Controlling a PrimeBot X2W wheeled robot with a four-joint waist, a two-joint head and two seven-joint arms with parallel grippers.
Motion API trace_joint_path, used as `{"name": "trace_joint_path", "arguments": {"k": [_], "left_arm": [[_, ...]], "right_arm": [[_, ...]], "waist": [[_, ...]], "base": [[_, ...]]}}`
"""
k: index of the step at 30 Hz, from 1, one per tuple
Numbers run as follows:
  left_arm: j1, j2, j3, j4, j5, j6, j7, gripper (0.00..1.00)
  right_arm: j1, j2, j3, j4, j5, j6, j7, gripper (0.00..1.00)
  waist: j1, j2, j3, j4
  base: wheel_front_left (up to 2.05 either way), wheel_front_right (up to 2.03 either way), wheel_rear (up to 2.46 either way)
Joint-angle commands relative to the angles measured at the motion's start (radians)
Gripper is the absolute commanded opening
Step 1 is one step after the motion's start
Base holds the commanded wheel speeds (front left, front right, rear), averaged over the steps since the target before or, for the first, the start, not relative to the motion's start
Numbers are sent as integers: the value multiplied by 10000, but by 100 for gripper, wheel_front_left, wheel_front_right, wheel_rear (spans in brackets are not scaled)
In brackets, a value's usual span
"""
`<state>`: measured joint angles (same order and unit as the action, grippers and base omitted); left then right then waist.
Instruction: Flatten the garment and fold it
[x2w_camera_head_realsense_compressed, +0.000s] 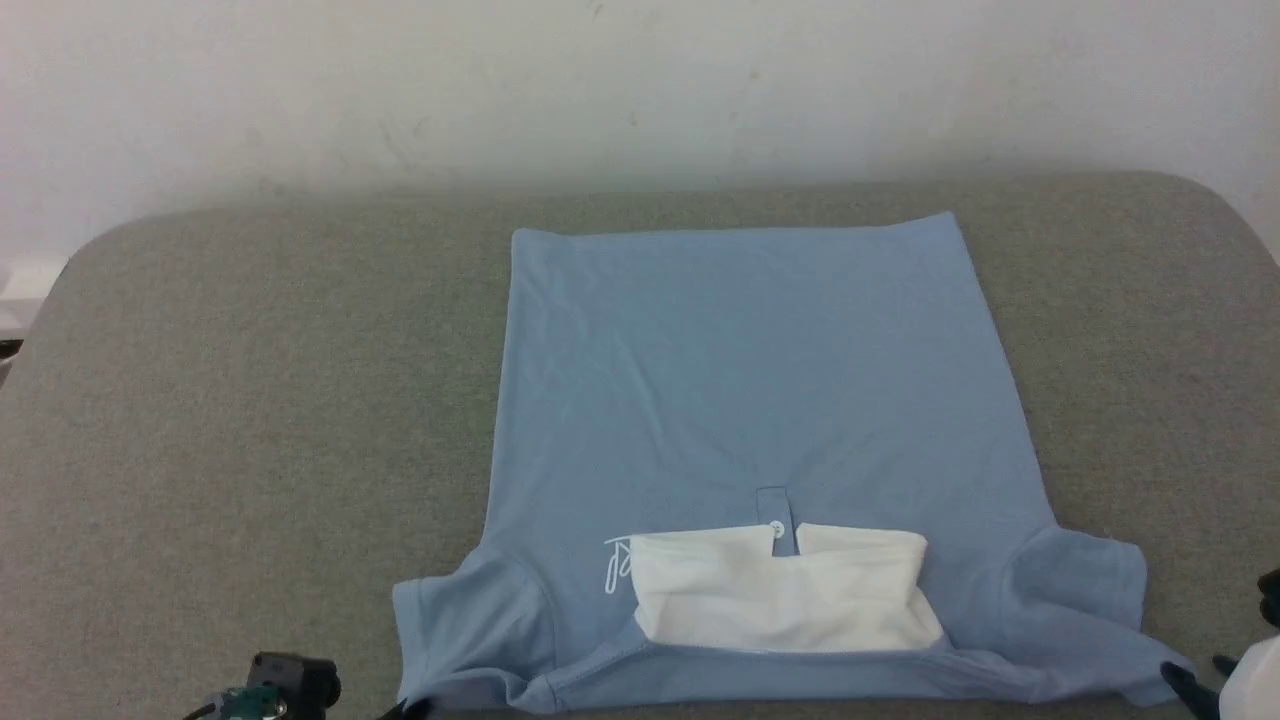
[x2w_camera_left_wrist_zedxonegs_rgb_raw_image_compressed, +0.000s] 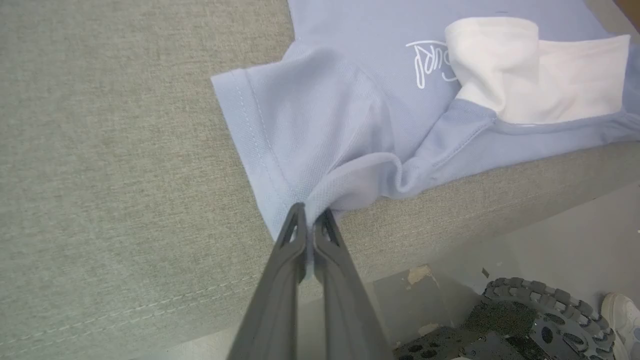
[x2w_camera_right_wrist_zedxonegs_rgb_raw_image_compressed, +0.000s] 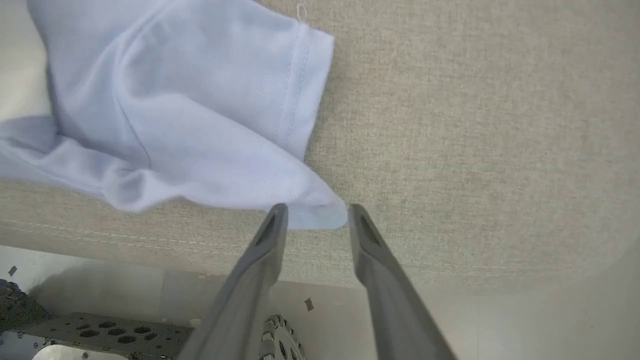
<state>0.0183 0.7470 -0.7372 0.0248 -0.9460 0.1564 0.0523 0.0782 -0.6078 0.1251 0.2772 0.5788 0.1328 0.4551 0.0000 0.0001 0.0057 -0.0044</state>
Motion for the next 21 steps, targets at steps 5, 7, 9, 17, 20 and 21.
{"name": "trace_joint_path", "arguments": {"k": [5,7,9,17,20,21], "left_arm": [[-305,-4,125,-1112,215,478,52,0],[-426,15,169,-1624,358,684,74,0],[-575,12,194,-2128,539,888,99,0],[-1239,-501,99,-3552,1314,1447,-60,0],[-1361,-655,69,-3767,1480,1552,-143,0],[-1436,-721,37,-3858,1574,1574,-175,0]], "right_arm": [[-623,279,-836,-1162,180,-21,654,100],[-1072,360,-1169,-1497,119,-21,939,100],[-1653,433,-1455,-1731,-4,-21,1252,100],[-4841,378,-2123,-1240,-699,-21,2768,100],[-5711,199,-2173,-847,-956,-21,3103,100],[-6148,115,-2221,-609,-1085,-21,3237,100]], "waist": [[0,-1,818,661],[0,-1,1203,921],[0,-1,1688,1226],[0,-1,3631,2544],[0,-1,4049,2804],[0,-1,4240,2929]], "base": [[0,0,0],[0,0,0],[0,0,0],[0,0,0],[0,0,0],[0,0,0]]}}
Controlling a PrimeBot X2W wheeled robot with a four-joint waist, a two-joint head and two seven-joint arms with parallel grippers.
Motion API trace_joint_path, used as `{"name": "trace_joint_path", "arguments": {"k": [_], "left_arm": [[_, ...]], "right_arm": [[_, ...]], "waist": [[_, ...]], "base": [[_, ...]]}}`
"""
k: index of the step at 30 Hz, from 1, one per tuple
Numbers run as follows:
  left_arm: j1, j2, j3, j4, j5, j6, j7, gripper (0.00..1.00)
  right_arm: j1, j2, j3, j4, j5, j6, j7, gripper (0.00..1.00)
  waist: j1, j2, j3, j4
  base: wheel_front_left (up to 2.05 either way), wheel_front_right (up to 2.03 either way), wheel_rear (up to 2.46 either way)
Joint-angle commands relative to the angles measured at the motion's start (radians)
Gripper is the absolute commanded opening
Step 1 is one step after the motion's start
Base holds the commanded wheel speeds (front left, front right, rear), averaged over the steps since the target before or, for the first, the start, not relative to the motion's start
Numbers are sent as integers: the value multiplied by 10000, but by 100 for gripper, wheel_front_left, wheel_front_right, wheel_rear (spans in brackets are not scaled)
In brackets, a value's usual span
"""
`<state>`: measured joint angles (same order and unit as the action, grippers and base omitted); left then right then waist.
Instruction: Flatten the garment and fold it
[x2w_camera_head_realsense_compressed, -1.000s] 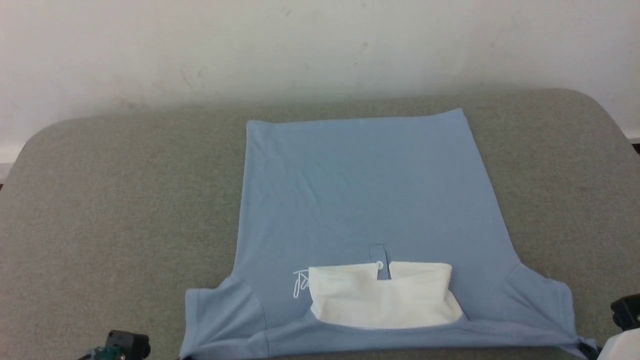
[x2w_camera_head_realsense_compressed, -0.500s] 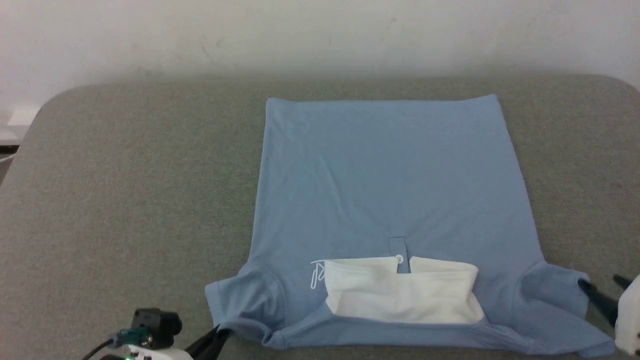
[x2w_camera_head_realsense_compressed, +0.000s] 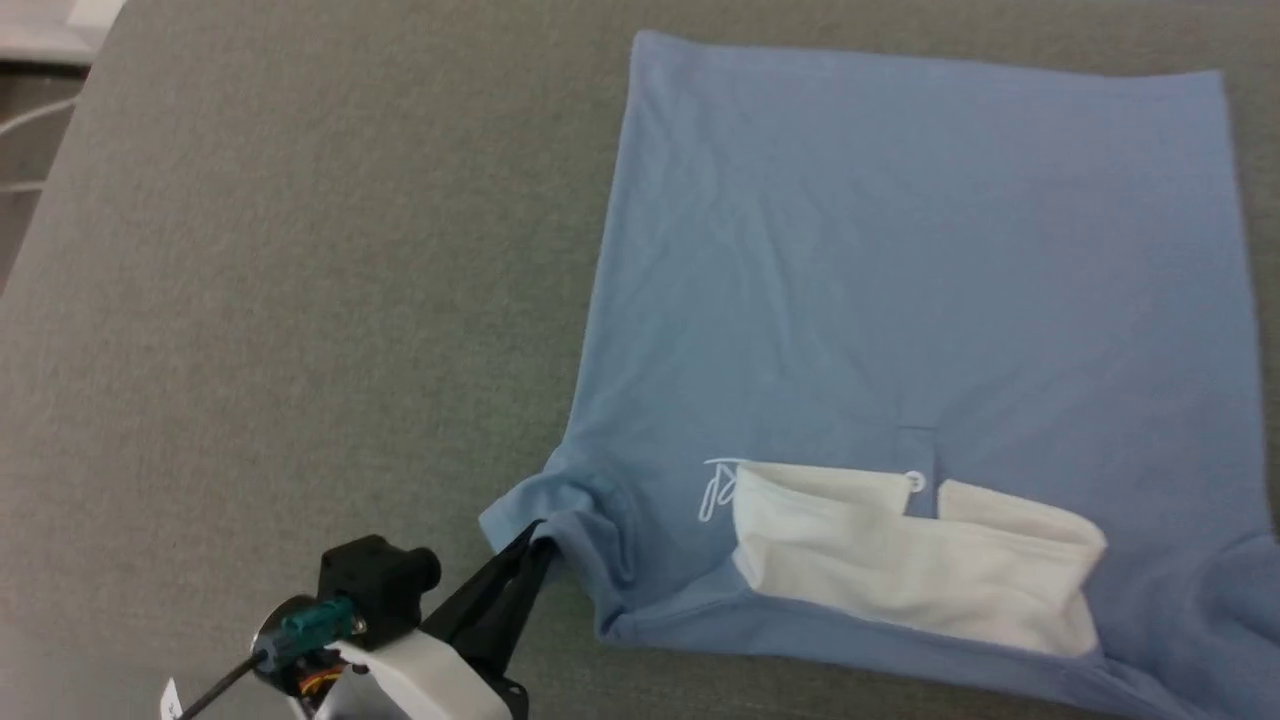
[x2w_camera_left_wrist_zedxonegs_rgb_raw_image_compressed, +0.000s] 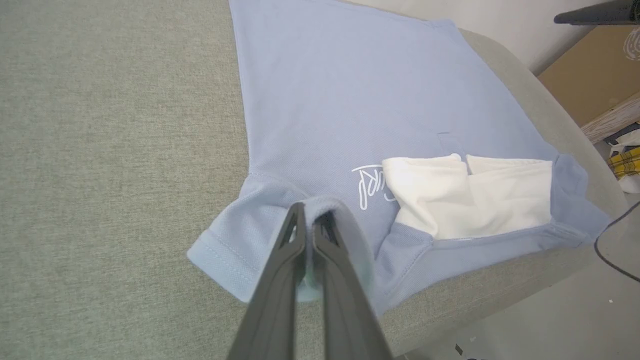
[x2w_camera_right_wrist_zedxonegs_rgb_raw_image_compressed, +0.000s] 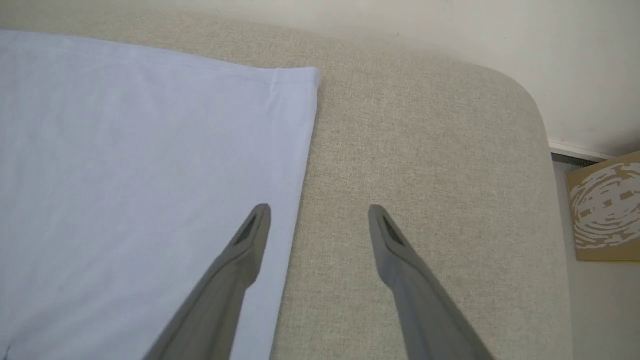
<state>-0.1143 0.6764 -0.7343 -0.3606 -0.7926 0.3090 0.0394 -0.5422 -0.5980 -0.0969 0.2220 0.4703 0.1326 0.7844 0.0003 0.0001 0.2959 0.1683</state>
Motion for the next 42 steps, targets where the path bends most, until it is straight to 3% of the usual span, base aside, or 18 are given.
{"name": "trace_joint_path", "arguments": {"k": [1,11,16,23,24,25,32,42], "left_arm": [[-197,-82,-39,-91,147,63,-65,0],[-874,-1011,-515,-288,741,132,-212,0],[-895,-1159,-597,-309,839,112,-385,0],[-956,-1299,-667,-183,837,61,-458,0],[-952,-1291,-651,-148,828,62,-475,0],[-949,-1279,-634,-114,823,67,-490,0],[-977,-1143,-488,89,804,78,-573,0],[-275,-838,238,853,99,312,-1027,0]], "right_arm": [[-361,-104,-51,174,-126,-19,108,100],[-3687,-592,-576,2493,-1343,-19,1730,100],[-4289,-848,-615,3219,-2106,-19,1657,100],[-4321,-702,-664,3998,-2324,-19,1182,100],[-4250,-709,-547,4054,-2282,-19,1145,72],[-4174,-729,-433,4116,-2239,-19,1118,2],[-3607,-921,48,4552,-2014,-19,524,0],[-1486,-879,1367,4411,-988,-19,-405,0]], "waist": [[-3,-1,1567,1367],[-3,-1,2945,2417],[-3,-1,3242,2676],[-3,-1,3262,2632],[-3,-1,3243,2589],[-3,-1,3212,2542],[-3,-1,2564,2057],[-3,-1,166,531]], "base": [[0,0,0],[0,0,0],[0,0,0],[0,0,0],[0,0,0],[0,0,0],[0,0,0],[0,0,0]]}}
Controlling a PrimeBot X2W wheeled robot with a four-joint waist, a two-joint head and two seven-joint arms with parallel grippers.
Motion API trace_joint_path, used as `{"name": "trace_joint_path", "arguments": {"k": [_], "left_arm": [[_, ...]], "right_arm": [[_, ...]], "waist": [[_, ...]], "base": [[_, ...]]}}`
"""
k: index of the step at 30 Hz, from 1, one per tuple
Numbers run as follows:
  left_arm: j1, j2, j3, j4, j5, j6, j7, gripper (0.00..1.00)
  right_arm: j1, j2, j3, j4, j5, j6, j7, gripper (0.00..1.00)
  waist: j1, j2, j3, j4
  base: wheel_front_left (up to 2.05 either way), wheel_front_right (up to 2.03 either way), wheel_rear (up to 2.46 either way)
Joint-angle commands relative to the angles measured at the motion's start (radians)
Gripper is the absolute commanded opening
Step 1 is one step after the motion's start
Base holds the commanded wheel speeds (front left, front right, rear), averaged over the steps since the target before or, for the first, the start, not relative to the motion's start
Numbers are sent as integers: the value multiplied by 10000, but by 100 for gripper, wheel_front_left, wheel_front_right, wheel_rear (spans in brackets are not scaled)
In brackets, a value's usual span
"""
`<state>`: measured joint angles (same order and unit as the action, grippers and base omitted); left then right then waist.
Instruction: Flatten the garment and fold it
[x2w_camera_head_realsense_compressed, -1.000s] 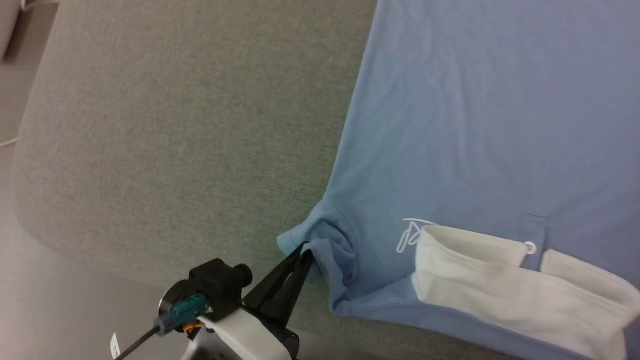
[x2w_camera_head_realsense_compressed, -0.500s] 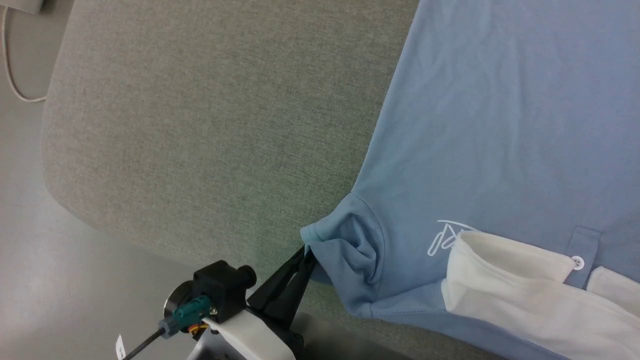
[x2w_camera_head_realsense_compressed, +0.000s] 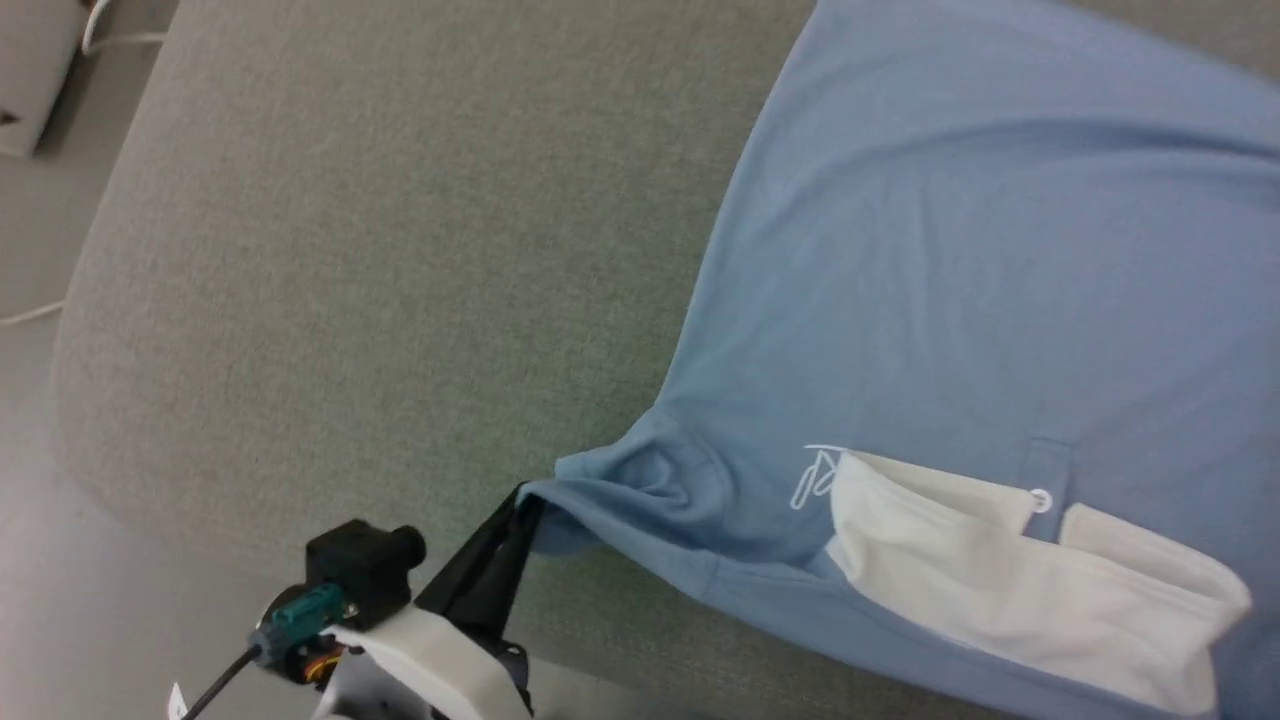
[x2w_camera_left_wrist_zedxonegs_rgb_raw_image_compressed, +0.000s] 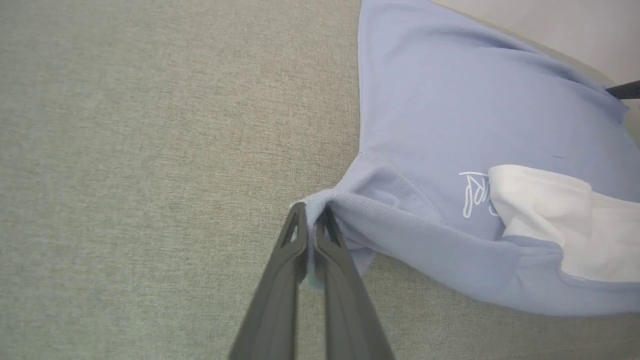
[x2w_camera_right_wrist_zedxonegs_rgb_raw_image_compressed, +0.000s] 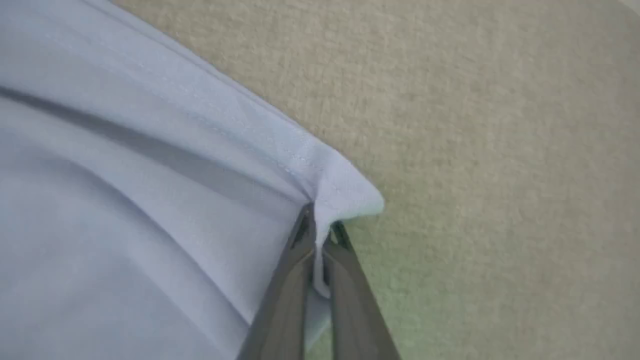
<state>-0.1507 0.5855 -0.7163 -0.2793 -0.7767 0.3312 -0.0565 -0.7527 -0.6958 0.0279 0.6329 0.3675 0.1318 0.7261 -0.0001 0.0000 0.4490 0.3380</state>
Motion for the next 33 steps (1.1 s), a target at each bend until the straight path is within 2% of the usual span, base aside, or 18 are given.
{"name": "trace_joint_path", "arguments": {"k": [1,7,10,14,18,22,29,30,31,33], "left_arm": [[185,98,136,102,-136,113,-137,0],[786,243,565,379,-577,229,-526,0],[1042,296,749,464,-723,293,-730,0],[1309,311,1005,539,-893,363,-1035,0],[1447,320,1206,611,-945,421,-1285,0],[1435,236,1357,669,-937,435,-1483,0],[1213,18,1325,837,-711,364,-1671,0],[1170,-7,1289,854,-678,343,-1674,0],[1125,-30,1253,866,-646,325,-1674,0],[1041,-69,1195,874,-589,299,-1671,0]], "right_arm": [[895,89,219,181,201,-11,215,0],[2762,-147,373,-1154,941,-11,332,0],[3895,-207,13,-2116,1227,-11,579,0],[5618,17,-867,-3617,1418,-11,1303,0],[7387,514,-1907,-5257,1318,-11,2194,0],[8718,1310,-2697,-6501,1090,-11,2980,0],[9610,2213,-2872,-6946,626,-11,3330,0],[9590,2245,-2837,-6947,584,-11,3247,27],[9525,2268,-2822,-6949,557,-11,3141,100],[9309,2247,-2773,-6977,536,-11,2995,100]], "waist": [[1,0,-1597,-1350],[1,0,-2643,-2342],[1,0,-2940,-2718],[1,0,-3203,-3081],[1,0,-3320,-3271],[1,0,-3346,-3304],[1,0,-3319,-3141],[1,0,-3304,-3095],[1,0,-3287,-3050],[1,0,-3258,-2957]], "base": [[0,0,0],[0,0,0],[0,0,0],[0,0,0],[0,0,0],[0,0,0],[0,0,0],[0,0,0],[0,0,0],[0,0,0]]}}
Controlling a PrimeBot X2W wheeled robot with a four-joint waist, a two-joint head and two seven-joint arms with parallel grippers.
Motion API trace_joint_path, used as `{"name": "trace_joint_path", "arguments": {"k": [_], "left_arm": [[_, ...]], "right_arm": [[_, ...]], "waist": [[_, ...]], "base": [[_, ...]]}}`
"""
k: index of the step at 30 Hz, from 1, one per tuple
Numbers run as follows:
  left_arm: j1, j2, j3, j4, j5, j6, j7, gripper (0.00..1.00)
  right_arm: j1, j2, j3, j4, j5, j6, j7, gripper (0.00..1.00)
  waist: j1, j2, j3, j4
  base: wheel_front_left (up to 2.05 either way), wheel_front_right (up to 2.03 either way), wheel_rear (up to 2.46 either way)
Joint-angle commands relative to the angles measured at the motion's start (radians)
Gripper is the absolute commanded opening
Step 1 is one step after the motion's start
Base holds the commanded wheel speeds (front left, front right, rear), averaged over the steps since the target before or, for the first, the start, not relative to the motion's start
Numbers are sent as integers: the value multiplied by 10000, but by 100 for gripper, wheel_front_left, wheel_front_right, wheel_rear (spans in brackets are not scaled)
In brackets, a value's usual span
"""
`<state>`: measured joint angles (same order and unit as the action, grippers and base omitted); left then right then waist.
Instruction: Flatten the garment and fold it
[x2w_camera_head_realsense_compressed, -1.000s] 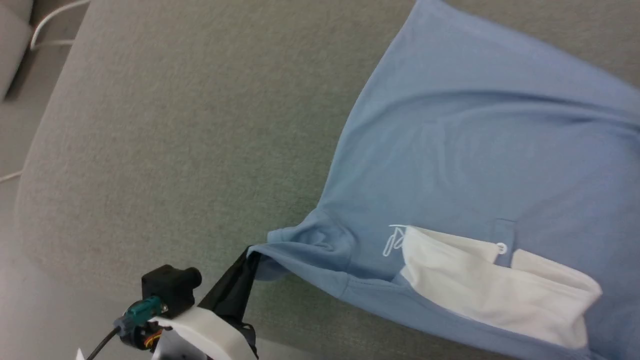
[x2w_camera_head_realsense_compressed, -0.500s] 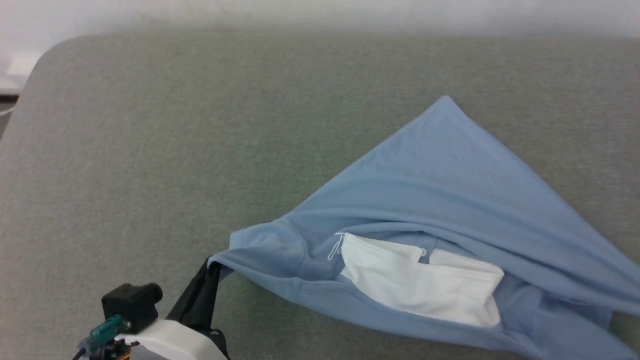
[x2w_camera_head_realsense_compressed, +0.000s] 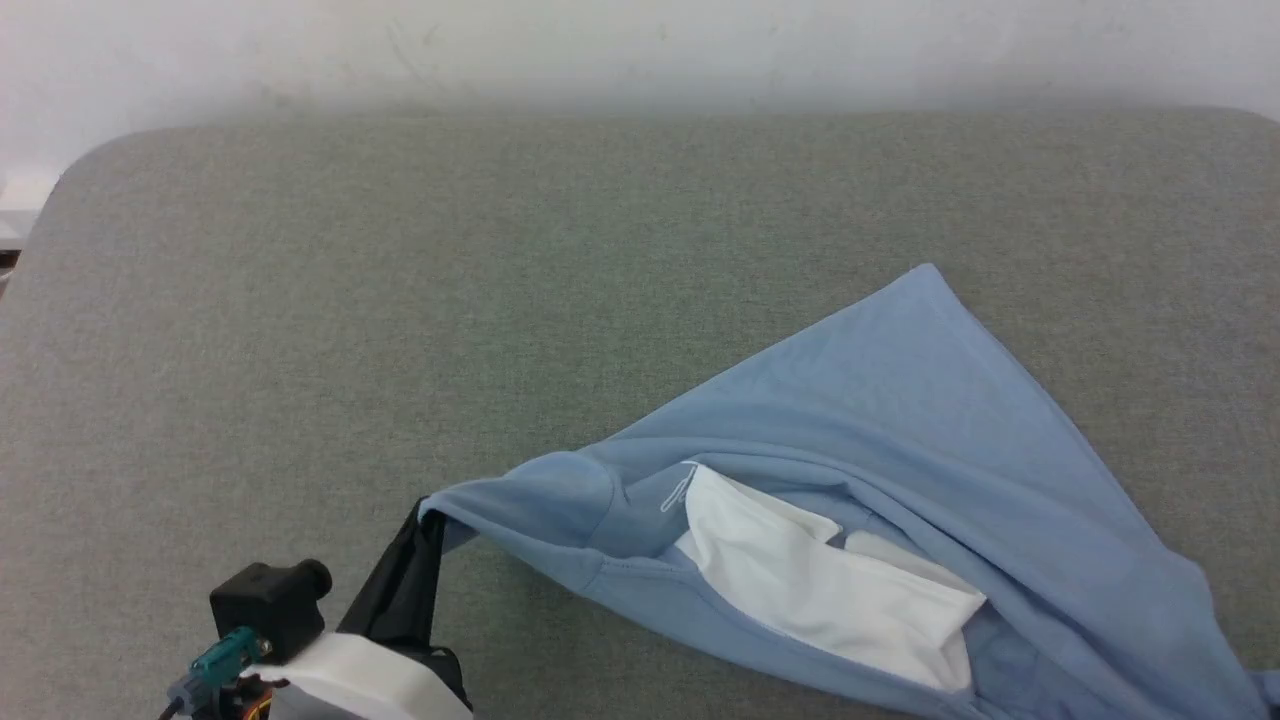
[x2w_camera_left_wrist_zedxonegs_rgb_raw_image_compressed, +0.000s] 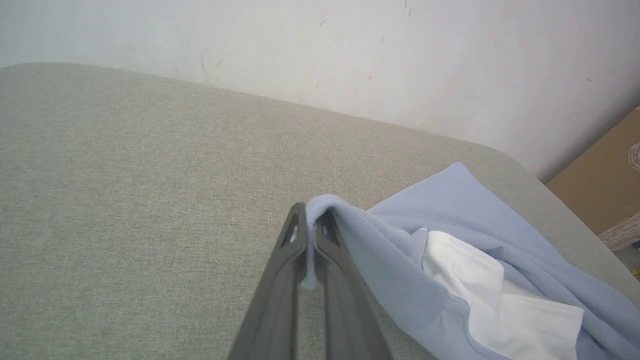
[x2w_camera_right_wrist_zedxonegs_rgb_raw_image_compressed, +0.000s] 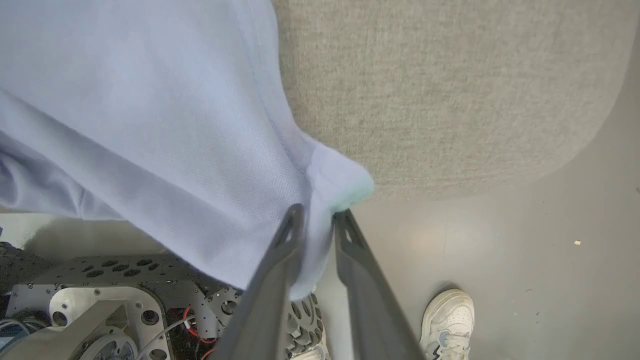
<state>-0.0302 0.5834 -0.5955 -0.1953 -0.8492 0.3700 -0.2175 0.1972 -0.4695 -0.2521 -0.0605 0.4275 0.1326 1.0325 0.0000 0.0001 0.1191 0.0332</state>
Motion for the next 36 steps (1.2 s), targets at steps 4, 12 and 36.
{"name": "trace_joint_path", "arguments": {"k": [4,12,36], "left_arm": [[-289,-97,-60,-26,231,-103,-75,0],[-880,-238,-419,-499,778,-151,-8,0],[-2627,-2044,-1933,-142,1617,-827,60,0]], "right_arm": [[-728,-272,201,-300,-1,-19,-280,100],[-3499,-926,1660,-852,210,-19,-633,100],[-8673,-2258,5176,4605,-746,-19,-374,100]], "waist": [[0,-1,122,286],[0,-1,935,1185],[0,-1,3287,4098]], "base": [[0,0,0],[0,0,0],[0,0,0]]}}
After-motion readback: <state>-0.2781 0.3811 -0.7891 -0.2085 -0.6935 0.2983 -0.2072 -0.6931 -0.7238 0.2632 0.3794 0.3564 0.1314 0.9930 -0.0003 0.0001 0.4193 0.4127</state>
